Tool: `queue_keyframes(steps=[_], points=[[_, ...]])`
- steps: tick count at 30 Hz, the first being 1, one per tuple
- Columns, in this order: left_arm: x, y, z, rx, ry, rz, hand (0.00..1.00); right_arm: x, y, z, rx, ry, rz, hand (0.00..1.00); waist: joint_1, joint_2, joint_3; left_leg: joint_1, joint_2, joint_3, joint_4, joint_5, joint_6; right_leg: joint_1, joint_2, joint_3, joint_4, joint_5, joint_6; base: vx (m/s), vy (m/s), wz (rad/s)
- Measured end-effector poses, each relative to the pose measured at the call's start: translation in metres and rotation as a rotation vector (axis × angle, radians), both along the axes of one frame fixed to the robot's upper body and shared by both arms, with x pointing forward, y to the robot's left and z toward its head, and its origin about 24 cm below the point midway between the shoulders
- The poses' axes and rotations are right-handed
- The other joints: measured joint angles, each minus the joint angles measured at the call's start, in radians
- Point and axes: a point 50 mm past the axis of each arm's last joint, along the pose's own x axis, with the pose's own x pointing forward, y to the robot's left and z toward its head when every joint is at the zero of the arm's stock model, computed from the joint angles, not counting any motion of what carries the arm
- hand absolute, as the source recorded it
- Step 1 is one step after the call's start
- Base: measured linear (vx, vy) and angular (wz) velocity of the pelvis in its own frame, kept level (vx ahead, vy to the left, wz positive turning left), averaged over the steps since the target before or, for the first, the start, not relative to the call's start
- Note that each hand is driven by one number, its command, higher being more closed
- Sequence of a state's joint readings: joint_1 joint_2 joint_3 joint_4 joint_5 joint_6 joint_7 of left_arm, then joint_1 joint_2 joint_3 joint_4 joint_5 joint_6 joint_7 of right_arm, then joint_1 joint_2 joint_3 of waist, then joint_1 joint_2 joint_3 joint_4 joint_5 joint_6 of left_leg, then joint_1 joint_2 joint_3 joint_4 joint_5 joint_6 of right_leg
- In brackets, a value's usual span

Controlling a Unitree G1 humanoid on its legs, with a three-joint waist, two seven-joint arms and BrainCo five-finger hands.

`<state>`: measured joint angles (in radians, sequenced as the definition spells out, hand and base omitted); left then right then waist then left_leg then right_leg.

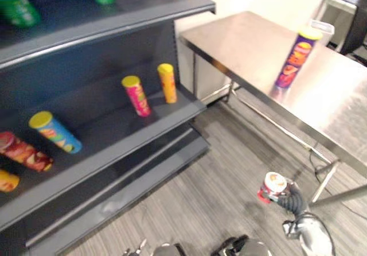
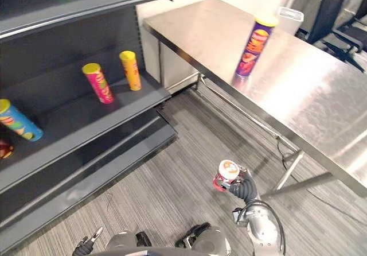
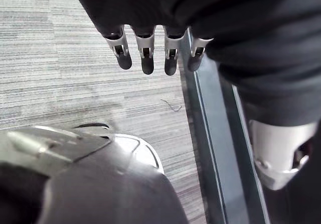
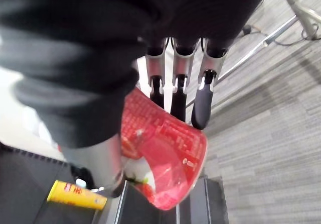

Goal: Put the gum and the chips on the shelf.

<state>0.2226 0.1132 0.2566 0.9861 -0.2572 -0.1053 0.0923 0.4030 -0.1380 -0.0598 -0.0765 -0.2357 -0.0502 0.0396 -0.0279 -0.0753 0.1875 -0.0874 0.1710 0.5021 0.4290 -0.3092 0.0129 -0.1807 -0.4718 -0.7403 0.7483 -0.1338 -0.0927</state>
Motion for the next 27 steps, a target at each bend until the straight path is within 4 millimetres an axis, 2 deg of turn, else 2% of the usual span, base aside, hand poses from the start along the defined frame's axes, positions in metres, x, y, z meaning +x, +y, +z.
queue_keyframes(steps=[1,2,3,4,5,6,8,9,10,11,12,13,17,21,24,27], points=[[-0.002,0.002,0.0,0.01,0.011,-0.024,0.0,-0.003,0.004,-0.003,0.025,0.013,-0.007,1.0,-0.009,0.005,0.007,0.006,-0.006,-0.049,0.0,0.0,0.0,-0.056,0.047,0.209,0.031,0.029,0.008,0.03,0.041,0.81],[-0.003,0.002,0.0,0.012,0.015,-0.026,0.0,-0.006,0.006,-0.005,0.037,0.022,-0.011,1.0,-0.017,0.002,0.008,0.004,-0.008,-0.073,-0.001,0.0,0.001,-0.066,0.087,0.308,0.023,0.02,0.025,0.09,-0.008,1.07],[-0.005,0.007,0.002,0.033,0.024,-0.03,0.0,-0.01,0.009,-0.008,0.056,0.036,-0.017,1.0,-0.028,-0.002,0.008,-0.002,-0.009,-0.113,-0.003,0.001,0.002,-0.076,0.167,0.475,-0.034,-0.019,0.075,0.12,-0.065,0.93],[-0.007,0.008,0.002,0.043,0.033,-0.04,0.0,-0.014,0.01,-0.01,0.066,0.046,-0.027,1.0,-0.029,-0.002,0.008,-0.016,-0.012,-0.147,-0.003,0.002,0.002,-0.09,0.232,0.601,-0.116,-0.034,0.104,0.11,-0.075,0.87],[-0.007,0.008,0.002,0.047,0.037,-0.045,0.0,-0.015,0.01,-0.011,0.074,0.049,-0.032,1.0,-0.03,-0.001,0.009,-0.024,-0.017,-0.165,-0.004,0.002,0.002,-0.101,0.256,0.655,-0.159,-0.032,0.108,0.11,-0.084,0.78],[-0.007,0.007,0.002,0.049,0.043,-0.065,0.0,-0.016,0.01,-0.011,0.09,0.05,-0.041,1.0,-0.039,0.003,0.014,-0.04,-0.026,-0.209,-0.004,0.002,0.003,-0.124,0.3,0.762,-0.24,-0.02,0.127,0.13,-0.103,0.81],[-0.005,0.008,0.002,0.057,0.049,-0.09,0.0,-0.019,0.008,-0.011,0.117,0.046,-0.065,1.0,-0.061,0.011,0.023,-0.047,-0.041,-0.29,-0.006,0.002,-0.003,-0.133,0.355,0.899,-0.334,0.003,0.163,0.14,-0.144,1.17],[-0.004,0.01,0.002,0.063,0.045,-0.095,0.0,-0.025,0.007,-0.007,0.127,0.037,-0.086,1.0,-0.076,0.0,0.024,-0.051,-0.061,-0.341,0.0,-0.002,-0.031,-0.122,0.365,0.964,-0.372,0.016,0.182,0.19,-0.236,1.49],[-0.004,0.011,0.003,0.069,0.046,-0.103,0.0,-0.031,0.006,-0.002,0.139,0.025,-0.099,1.0,-0.088,-0.02,0.027,-0.05,-0.084,-0.385,0.021,-0.015,-0.052,-0.11,0.351,0.983,-0.368,0.019,0.187,0.25,-0.345,1.7],[-0.001,0.012,0.003,0.071,0.041,-0.107,0.0,-0.035,0.004,0.002,0.128,0.018,-0.105,1.0,-0.094,-0.022,0.037,-0.05,-0.086,-0.443,0.052,-0.035,-0.077,-0.107,0.344,0.95,-0.291,-0.03,0.267,0.23,-0.326,1.26],[-0.001,0.009,0.003,0.065,0.041,-0.108,0.0,-0.035,0.003,0.004,0.125,0.012,-0.104,1.0,-0.092,-0.016,0.04,-0.053,-0.073,-0.46,0.056,-0.038,-0.089,-0.11,0.353,0.932,-0.271,-0.051,0.257,0.22,-0.305,0.88],[0.0,0.002,0.001,0.046,0.036,-0.107,0.0,-0.032,0.003,0.009,0.127,-0.015,-0.099,1.0,-0.073,0.01,0.045,-0.055,-0.048,-0.483,0.046,-0.03,-0.107,-0.117,0.372,0.9,-0.243,-0.074,0.234,0.2,-0.266,0.57],[0.002,-0.004,0.0,0.028,0.025,-0.094,0.0,-0.027,0.006,0.012,0.166,-0.044,-0.094,1.0,-0.077,0.02,0.044,-0.065,-0.026,-0.569,-0.108,0.057,-0.156,-0.146,0.382,0.792,-0.224,-0.111,0.187,0.18,-0.26,0.66],[0.001,-0.005,-0.001,0.025,0.026,-0.093,0.0,-0.018,0.002,0.018,0.158,-0.081,-0.097,1.0,-0.072,0.02,0.043,-0.037,-0.001,-0.572,-0.214,0.117,-0.176,-0.146,0.398,0.772,-0.234,-0.113,0.182,0.1,-0.141,0.24],[0.001,-0.005,-0.001,0.025,0.027,-0.095,0.0,-0.011,-0.013,0.03,0.118,-0.145,-0.144,1.0,-0.075,0.021,0.043,-0.031,-0.001,-0.568,-0.25,0.13,-0.178,-0.14,0.4,0.776,-0.27,-0.112,0.18,0.0,0.01,0.02],[0.001,-0.005,-0.001,0.023,0.025,-0.096,0.0,-0.013,-0.039,0.059,0.032,-0.268,-0.231,1.0,-0.077,0.024,0.04,-0.031,-0.002,-0.568,-0.26,0.133,-0.174,-0.118,0.402,0.775,-0.321,-0.09,0.183,0.01,0.052,0.01]])
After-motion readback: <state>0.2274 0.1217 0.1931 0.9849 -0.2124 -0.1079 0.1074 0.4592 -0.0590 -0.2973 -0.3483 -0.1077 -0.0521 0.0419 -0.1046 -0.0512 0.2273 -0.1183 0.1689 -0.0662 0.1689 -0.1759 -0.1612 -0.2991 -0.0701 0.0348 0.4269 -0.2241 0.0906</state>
